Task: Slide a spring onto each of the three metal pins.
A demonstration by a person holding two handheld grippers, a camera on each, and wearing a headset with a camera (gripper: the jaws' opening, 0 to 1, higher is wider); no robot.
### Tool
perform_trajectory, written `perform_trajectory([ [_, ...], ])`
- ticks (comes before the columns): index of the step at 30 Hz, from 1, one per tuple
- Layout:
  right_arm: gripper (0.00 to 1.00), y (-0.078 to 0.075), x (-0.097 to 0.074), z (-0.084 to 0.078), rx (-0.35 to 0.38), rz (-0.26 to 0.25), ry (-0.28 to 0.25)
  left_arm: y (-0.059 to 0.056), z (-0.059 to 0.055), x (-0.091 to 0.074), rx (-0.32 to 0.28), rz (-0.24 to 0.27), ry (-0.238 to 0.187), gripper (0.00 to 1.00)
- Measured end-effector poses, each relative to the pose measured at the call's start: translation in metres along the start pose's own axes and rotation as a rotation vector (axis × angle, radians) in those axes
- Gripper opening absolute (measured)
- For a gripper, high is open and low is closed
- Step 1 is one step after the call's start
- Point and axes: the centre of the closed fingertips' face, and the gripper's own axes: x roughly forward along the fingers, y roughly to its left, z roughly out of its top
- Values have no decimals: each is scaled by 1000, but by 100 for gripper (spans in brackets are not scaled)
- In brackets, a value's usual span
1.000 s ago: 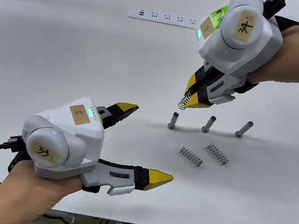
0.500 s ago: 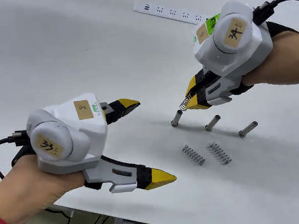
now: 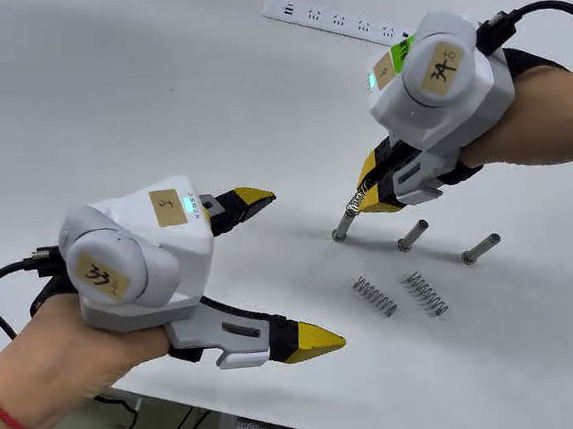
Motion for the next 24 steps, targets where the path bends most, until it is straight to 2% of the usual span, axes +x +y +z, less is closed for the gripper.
perform_trajectory([
  [24,12,2,14,-3,15,21,12,-4,1,3,-10,-13,-8,94],
])
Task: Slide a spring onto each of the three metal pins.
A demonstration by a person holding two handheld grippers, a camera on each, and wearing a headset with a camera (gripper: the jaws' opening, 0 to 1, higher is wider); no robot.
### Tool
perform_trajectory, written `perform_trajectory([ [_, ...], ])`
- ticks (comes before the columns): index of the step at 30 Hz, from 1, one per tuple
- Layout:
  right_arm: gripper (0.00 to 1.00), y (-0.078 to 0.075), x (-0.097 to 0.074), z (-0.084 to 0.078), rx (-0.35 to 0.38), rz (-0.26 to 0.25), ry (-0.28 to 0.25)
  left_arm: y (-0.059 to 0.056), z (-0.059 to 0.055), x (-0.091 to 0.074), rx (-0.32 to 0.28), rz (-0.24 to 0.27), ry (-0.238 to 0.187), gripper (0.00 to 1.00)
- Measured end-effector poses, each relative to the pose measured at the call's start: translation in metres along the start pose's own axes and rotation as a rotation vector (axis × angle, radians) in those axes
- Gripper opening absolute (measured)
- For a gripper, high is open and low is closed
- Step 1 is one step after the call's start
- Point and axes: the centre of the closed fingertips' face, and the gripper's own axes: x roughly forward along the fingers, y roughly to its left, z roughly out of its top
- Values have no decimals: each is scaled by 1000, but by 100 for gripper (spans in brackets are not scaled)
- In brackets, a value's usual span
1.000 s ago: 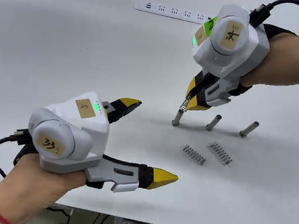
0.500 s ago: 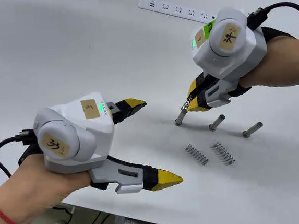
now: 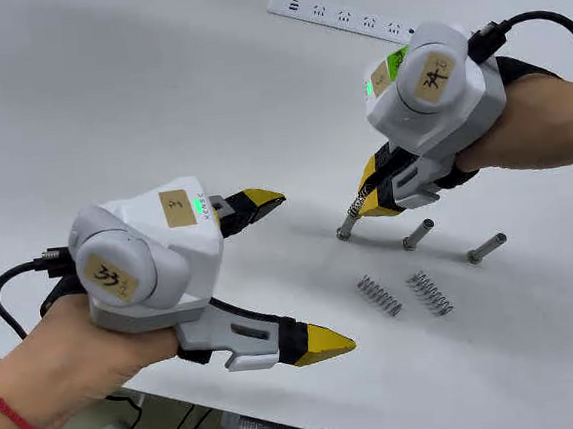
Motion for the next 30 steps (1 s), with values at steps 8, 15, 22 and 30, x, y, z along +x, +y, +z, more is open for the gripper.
perform_trajectory([
  [8,12,2,9,-4,-17,1,22,0,0,0,-4,-2,2,93],
  [15,12,4,11,-3,-21,0,26,0,0,1,-9,-3,0,93],
  [22,12,4,18,0,-34,1,31,1,0,2,-11,-4,-3,92],
  [30,12,4,27,-3,-45,6,42,2,-2,0,-16,0,-3,92],
])
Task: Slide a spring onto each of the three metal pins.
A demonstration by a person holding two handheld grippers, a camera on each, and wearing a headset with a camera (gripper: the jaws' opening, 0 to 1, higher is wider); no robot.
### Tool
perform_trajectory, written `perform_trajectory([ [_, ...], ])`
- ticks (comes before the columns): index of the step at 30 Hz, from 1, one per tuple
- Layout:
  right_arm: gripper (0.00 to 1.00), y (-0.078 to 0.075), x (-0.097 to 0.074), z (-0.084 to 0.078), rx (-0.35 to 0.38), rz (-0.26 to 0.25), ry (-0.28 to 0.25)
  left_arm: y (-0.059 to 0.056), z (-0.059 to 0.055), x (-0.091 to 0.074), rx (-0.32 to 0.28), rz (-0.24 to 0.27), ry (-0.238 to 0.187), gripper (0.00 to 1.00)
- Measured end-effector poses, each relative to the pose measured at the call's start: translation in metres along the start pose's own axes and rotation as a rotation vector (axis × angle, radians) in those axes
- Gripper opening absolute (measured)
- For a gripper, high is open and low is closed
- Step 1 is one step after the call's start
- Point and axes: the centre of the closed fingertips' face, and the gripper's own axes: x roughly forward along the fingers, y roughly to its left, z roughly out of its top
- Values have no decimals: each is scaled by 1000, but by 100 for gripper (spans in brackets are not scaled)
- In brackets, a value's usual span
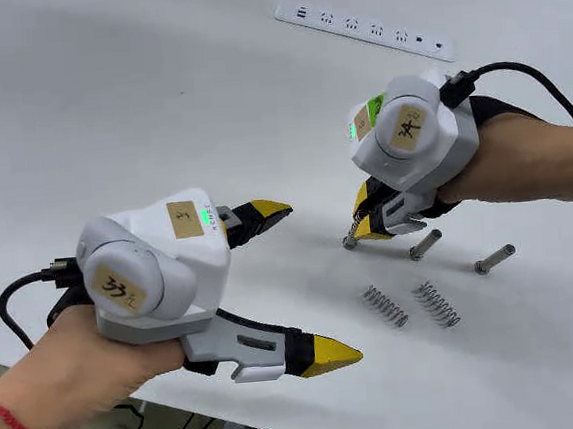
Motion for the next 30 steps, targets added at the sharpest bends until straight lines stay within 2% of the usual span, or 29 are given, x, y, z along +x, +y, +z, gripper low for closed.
perform_trajectory([
  [8,12,-3,10,-5,8,2,5,1,0,0,-3,5,-4,92],
  [30,13,-1,17,-9,25,12,2,2,-3,-1,-8,6,2,91],
])
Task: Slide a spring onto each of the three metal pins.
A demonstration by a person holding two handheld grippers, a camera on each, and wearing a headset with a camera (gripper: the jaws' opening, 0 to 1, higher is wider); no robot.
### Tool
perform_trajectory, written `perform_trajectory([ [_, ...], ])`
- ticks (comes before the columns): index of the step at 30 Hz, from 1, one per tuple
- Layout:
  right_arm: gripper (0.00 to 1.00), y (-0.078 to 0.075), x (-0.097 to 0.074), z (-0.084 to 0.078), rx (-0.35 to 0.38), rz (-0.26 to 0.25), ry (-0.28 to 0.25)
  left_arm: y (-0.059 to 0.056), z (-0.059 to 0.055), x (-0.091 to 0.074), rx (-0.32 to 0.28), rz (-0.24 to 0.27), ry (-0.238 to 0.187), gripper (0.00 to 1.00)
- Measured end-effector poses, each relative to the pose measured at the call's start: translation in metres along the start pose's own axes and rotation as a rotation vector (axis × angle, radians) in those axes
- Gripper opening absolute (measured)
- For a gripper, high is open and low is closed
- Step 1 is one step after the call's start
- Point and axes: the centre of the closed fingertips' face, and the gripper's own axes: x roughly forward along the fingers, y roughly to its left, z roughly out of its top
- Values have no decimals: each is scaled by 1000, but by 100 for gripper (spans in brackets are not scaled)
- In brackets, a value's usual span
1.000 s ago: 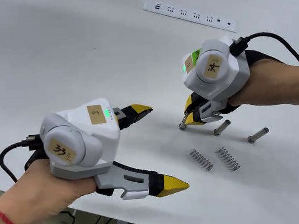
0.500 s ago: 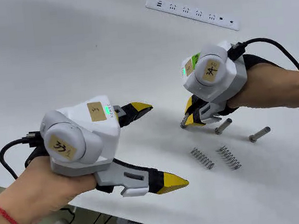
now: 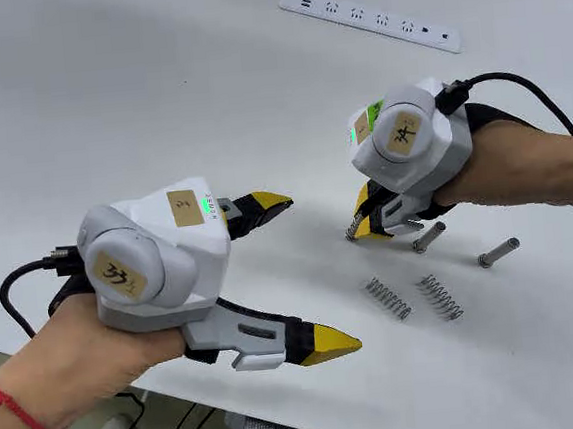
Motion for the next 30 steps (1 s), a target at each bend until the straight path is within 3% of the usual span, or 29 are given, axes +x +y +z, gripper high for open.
perform_trajectory([
  [9,16,1,-4,5,4,-10,-29,0,0,-1,5,1,7,91],
  [17,22,0,-21,13,13,-48,-84,-1,3,-1,21,-1,20,91],
  [24,29,-2,-52,18,49,-111,-188,-2,3,-2,46,-10,45,90],
  [30,38,1,-85,16,142,-162,-332,0,-1,-2,82,-3,87,87],
])
